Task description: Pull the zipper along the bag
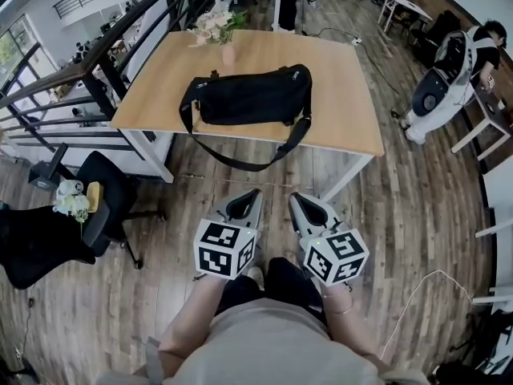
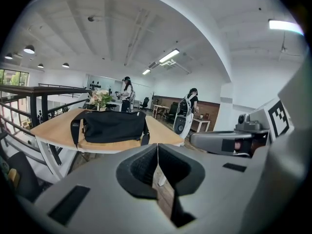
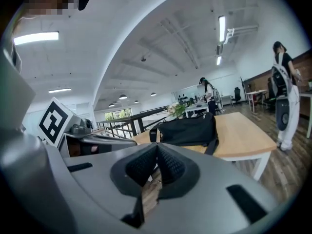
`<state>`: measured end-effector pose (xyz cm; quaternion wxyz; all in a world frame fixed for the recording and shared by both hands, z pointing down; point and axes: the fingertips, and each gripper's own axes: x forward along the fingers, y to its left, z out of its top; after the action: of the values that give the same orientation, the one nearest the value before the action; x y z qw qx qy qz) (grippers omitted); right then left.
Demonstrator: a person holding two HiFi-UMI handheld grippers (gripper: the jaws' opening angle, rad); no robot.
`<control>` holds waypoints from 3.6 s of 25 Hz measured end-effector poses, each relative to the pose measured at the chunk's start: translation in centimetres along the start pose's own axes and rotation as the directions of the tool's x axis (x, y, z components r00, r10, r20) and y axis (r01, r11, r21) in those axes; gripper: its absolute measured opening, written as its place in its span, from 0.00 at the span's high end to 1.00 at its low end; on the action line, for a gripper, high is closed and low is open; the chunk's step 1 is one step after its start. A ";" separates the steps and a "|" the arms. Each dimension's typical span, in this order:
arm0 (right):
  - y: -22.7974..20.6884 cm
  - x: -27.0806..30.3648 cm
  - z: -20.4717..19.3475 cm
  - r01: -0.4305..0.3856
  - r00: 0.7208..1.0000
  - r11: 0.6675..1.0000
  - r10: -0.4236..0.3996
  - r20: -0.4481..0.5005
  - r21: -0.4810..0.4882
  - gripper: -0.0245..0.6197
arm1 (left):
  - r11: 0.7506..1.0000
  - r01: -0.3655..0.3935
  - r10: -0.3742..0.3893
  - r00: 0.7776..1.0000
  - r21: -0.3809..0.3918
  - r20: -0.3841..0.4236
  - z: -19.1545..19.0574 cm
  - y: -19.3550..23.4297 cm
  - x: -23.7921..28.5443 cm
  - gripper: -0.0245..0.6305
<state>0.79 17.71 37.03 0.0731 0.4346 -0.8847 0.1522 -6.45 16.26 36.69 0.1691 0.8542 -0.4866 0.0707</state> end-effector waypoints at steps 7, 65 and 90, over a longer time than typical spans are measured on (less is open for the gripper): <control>-1.2 3.2 1.6 -0.030 1.000 0.999 0.030 -0.010 -0.017 0.96 | 0.999 -0.023 0.022 1.000 -0.024 -0.015 0.5 2.6 1.9 0.94; -31.1 27.4 12.0 -0.080 0.997 0.993 0.082 -0.012 0.091 0.96 | 1.000 -0.031 0.030 0.996 -0.005 -0.089 11.1 11.7 37.4 0.94; -33.7 30.2 9.6 -0.037 0.981 0.980 0.073 -0.178 0.197 0.67 | 0.995 0.102 -0.101 0.976 -0.005 -0.192 9.3 12.6 41.7 0.93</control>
<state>8.98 -27.42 42.79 0.1081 0.3989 -0.8669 0.2787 3.89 -26.70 42.71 0.2164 0.8675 -0.4237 0.1453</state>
